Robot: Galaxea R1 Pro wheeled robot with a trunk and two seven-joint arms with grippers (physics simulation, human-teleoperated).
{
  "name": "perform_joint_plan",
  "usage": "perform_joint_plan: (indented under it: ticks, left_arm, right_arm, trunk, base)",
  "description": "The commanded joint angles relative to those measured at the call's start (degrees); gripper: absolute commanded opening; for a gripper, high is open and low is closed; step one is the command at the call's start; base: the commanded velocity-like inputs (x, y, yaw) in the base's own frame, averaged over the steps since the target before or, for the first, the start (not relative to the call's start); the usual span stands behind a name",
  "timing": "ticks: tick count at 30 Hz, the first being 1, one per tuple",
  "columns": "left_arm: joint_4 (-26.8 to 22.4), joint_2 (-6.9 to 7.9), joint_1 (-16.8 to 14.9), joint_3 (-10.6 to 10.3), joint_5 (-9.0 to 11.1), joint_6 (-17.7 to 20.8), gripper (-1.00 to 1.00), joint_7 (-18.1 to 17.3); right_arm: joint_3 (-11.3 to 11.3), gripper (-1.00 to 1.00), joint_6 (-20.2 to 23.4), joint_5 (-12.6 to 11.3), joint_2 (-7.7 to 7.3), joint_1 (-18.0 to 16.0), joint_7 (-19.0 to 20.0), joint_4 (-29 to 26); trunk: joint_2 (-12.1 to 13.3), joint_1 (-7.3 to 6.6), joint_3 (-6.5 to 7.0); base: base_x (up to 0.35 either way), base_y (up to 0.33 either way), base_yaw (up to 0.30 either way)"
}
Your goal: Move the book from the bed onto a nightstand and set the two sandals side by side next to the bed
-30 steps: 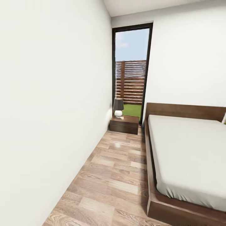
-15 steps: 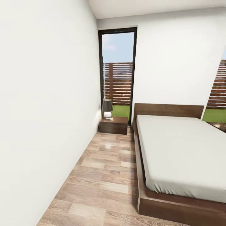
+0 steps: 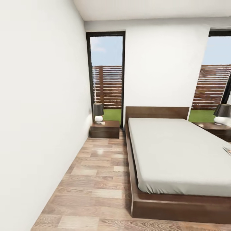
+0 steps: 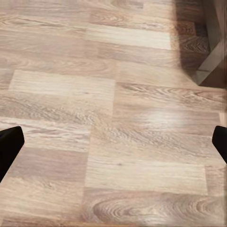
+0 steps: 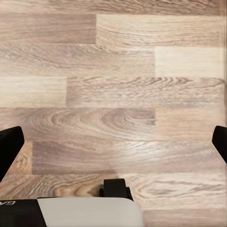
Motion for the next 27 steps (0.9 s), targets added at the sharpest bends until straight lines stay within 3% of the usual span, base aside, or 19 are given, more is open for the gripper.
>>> perform_joint_plan:
  ticks: [1, 27]
  left_arm:
    - [0.0, -0.01, 0.0, 0.0, 0.2, -0.2, 1.0, -0.1]
    - [0.0, -0.01, 0.0, 0.0, 0.2, -0.2, 1.0, -0.1]
  right_arm:
    - [-0.1, 1.0, -0.1, 0.0, 0.01, 0.0, 0.0, 0.0]
    - [-0.1, 1.0, -0.1, 0.0, 0.01, 0.0, 0.0, -0.1]
  trunk:
    - [0.0, 0.0, 0.0]
    - [0.0, 0.0, 1.41]
  base:
    - [0.0, 0.0, -0.251]
    - [0.0, 0.0, -0.251]
